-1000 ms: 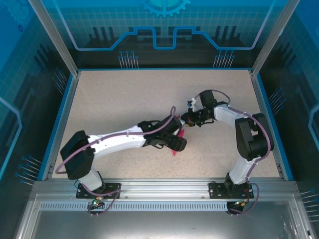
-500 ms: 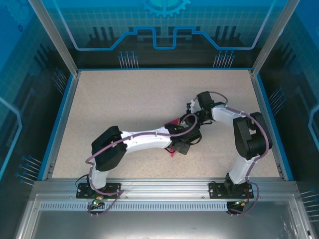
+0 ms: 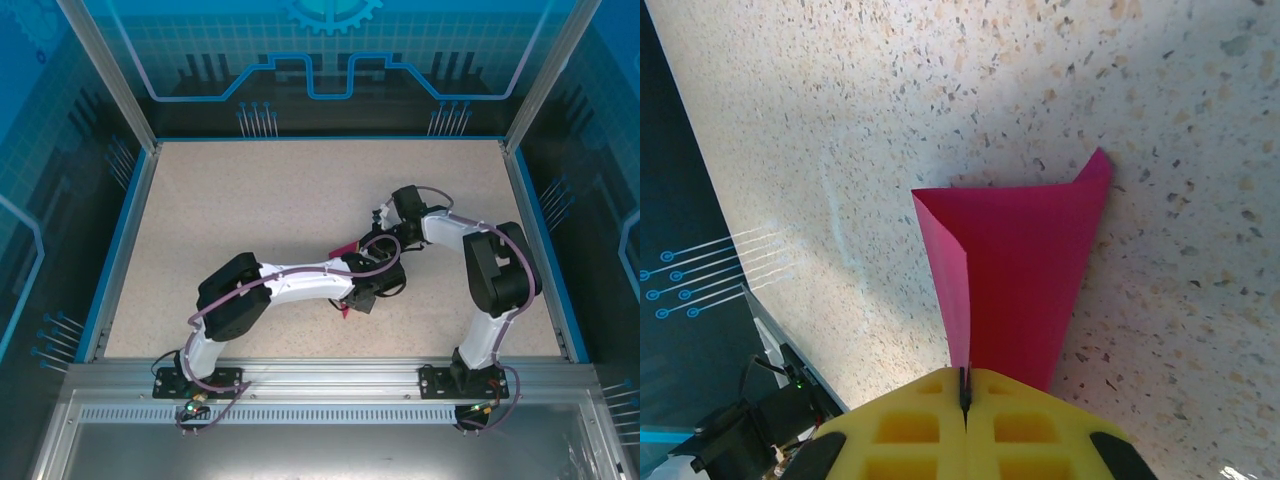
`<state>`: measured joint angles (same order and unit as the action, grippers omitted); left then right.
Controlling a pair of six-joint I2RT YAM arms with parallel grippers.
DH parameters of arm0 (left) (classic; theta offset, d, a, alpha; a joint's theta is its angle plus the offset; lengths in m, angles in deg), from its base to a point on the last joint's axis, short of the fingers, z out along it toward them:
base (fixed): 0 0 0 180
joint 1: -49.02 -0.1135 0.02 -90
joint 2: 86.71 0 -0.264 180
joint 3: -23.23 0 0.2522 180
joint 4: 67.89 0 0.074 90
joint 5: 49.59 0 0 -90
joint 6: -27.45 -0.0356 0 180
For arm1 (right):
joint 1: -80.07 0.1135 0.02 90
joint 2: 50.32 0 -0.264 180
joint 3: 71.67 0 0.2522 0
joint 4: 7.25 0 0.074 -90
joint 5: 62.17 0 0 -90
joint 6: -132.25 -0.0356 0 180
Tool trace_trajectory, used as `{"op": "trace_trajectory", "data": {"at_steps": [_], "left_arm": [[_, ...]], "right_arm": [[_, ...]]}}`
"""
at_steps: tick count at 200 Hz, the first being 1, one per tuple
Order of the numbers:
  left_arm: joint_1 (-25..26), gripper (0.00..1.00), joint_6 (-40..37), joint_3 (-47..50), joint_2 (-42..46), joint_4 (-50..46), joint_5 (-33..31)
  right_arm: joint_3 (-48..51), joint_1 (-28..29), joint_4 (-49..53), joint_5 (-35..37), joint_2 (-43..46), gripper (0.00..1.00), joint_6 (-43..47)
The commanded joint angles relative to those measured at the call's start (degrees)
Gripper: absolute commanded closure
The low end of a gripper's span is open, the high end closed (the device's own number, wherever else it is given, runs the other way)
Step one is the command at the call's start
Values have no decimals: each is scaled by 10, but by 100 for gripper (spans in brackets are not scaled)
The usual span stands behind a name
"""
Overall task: Fold a paper plane with a square sheet of paper (fold left side to right side)
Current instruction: Fold the wing for the fifth time at the center of the table.
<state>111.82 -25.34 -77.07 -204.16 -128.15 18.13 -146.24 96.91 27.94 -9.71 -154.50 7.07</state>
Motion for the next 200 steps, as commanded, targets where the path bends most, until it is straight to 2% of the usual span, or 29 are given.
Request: {"op": "trace_trajectory", "data": {"at_steps": [1,96,127,143,165,200], "left_arm": [[4,77,7,-14,-12,-16,-4],[4,81,12,-13,-29,-5,25],[2,86,14,-9,-26,1,30],[0,88,17,1,-19,11,35],[-8,91,17,27,3,42,47],[-32,92,17,87,51,121,105]], "right_arm": [[-14,9,16,3,-11,100,-4],[-12,8,21,13,-19,100,1],[-11,6,15,5,-15,99,4],[-5,2,1,4,-2,95,1],[2,-10,-13,10,30,81,4],[24,-41,-18,44,106,60,18]]}}
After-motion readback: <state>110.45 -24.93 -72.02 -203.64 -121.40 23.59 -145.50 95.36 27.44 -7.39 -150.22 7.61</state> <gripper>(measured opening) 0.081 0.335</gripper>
